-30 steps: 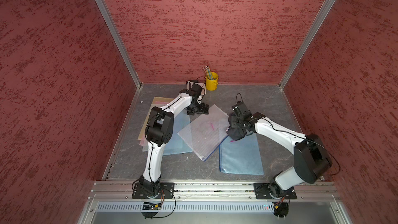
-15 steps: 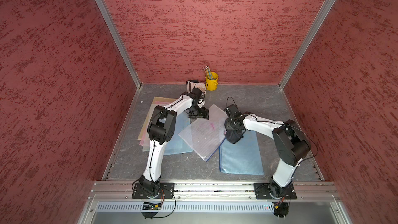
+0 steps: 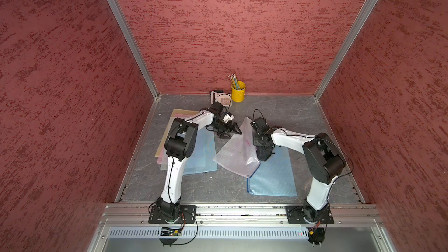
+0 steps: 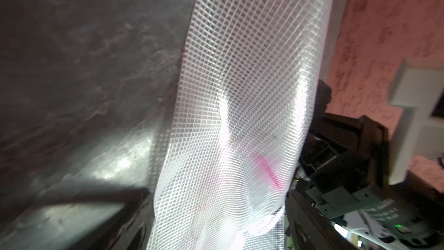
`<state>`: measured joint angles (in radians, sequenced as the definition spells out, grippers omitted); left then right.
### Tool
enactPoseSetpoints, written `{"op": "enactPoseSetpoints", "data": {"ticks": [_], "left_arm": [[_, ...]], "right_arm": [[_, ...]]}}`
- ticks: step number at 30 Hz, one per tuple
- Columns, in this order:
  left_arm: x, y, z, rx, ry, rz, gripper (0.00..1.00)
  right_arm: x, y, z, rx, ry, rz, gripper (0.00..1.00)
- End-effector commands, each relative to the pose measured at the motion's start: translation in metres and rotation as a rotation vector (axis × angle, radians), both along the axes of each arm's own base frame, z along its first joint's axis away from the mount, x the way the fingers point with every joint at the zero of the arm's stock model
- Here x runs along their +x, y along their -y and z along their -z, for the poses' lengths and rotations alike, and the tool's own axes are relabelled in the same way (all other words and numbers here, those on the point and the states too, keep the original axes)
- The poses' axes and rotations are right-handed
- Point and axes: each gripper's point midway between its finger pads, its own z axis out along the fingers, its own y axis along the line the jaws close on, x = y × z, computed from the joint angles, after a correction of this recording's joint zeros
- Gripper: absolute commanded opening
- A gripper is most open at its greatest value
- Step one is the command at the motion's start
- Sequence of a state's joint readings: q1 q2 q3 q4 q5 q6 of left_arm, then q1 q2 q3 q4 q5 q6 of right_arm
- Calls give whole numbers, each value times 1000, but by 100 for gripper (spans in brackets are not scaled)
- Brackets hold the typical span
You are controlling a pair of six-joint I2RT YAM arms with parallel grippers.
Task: Wipe the document bag
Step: Adjust the document bag.
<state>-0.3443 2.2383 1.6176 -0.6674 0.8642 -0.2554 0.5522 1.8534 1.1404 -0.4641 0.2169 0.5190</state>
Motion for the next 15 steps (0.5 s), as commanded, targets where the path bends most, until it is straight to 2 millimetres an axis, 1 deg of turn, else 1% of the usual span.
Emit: {"op": "enactPoseSetpoints", "data": {"ticks": [1,2,4,8,10,13,15], "left_arm": [[16,-9,-3,-35,17,-66,86],[17,-16,1,-1,20,-70,86],[21,-31,11,127,50,-74,86],[32,-53,18,339,171,-53,87],[40,-63,20,449,235,-36,87],[45,-62,25,565,312,43,88],[46,-57,31,628,360,100,89]], "right_arm": [[-1,-3,20,-34,-27,-33,0],[0,-2,18,-41,-19,-41,0],[1,-2,15,-52,-5,-66,0],[3,-1,13,-76,8,-102,0],[1,-1,15,-77,2,-116,0],[-1,-2,18,-68,-3,-125,0],[-1,-3,18,-64,-2,-123,0]]}}
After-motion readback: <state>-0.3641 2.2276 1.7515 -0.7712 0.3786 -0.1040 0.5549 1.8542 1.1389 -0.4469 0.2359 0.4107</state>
